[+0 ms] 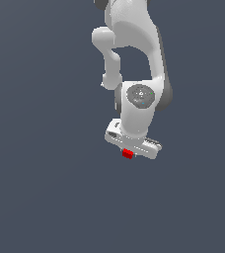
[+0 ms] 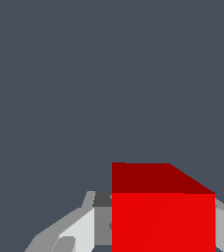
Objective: Pick up the red cube and move it to a goal position.
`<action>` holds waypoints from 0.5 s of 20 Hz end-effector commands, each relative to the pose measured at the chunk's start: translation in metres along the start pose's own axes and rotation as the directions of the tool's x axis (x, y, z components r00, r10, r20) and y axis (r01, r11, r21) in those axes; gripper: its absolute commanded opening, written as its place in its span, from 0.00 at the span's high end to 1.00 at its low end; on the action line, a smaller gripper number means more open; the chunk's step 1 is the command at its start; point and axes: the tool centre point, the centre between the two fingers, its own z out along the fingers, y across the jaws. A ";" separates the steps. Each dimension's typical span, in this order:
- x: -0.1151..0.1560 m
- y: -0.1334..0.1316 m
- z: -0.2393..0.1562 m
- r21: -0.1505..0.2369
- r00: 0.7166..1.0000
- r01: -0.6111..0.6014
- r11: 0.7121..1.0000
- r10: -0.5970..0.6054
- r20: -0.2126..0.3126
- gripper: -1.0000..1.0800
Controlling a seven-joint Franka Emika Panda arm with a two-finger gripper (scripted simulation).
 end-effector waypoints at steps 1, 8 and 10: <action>0.008 -0.009 -0.016 0.000 1.000 0.000 1.000 0.000 0.000 1.00; 0.023 -0.026 -0.042 0.000 1.000 -0.001 1.000 0.001 0.001 1.00; 0.026 -0.029 -0.047 0.000 1.000 -0.001 1.000 0.001 0.001 1.00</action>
